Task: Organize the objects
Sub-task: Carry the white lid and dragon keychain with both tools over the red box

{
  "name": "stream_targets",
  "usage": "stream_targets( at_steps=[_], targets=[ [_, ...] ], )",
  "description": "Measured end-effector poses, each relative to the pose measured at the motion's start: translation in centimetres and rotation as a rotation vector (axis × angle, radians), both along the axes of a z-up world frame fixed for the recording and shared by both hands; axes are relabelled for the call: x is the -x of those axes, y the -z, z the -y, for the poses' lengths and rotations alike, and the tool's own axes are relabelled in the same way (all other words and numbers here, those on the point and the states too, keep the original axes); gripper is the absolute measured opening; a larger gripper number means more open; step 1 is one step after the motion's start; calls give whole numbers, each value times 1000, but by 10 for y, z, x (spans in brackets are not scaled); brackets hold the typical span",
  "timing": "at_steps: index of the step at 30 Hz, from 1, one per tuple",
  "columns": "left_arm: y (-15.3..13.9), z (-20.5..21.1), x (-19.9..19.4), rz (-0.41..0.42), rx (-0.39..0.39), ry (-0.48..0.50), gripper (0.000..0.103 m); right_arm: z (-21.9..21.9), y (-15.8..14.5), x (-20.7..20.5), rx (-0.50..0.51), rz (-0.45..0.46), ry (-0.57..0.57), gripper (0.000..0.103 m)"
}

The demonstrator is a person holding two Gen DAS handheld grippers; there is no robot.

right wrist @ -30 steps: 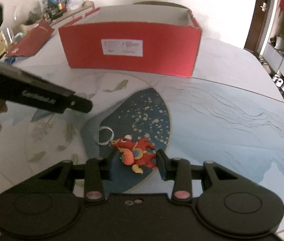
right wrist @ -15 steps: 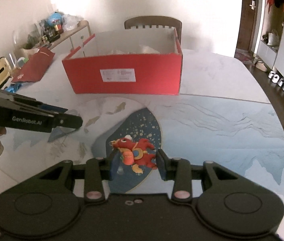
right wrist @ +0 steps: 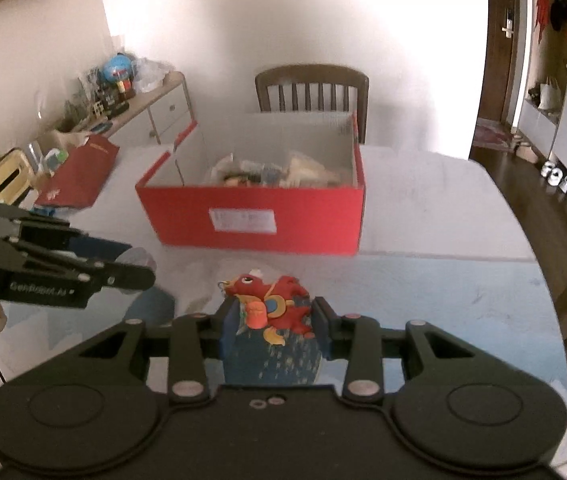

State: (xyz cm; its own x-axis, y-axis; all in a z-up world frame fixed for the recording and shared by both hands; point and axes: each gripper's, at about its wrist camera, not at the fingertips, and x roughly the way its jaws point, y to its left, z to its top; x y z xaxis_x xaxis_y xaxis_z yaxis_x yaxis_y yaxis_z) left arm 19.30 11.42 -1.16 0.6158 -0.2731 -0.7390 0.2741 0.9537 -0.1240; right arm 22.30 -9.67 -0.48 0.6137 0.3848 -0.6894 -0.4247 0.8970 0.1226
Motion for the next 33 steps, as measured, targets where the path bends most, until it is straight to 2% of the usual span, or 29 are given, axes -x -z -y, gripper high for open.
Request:
stream_targets(
  at_steps=[8, 21, 30, 33],
  targets=[
    [-24, -9, -22, 69, -77, 26, 38, -10, -23, -39, 38, 73, 7, 38],
    [-42, -29, -87, 110, -148, 15, 38, -46, -33, -108, 114, 134, 0, 38],
    [-36, -33, -132, 108, -189, 12, 38, -72, -23, -149, 145, 125, -18, 38],
    [-25, -33, -148, 104, -237, 13, 38, -78, -15, -161, 141, 108, -15, 38]
  ],
)
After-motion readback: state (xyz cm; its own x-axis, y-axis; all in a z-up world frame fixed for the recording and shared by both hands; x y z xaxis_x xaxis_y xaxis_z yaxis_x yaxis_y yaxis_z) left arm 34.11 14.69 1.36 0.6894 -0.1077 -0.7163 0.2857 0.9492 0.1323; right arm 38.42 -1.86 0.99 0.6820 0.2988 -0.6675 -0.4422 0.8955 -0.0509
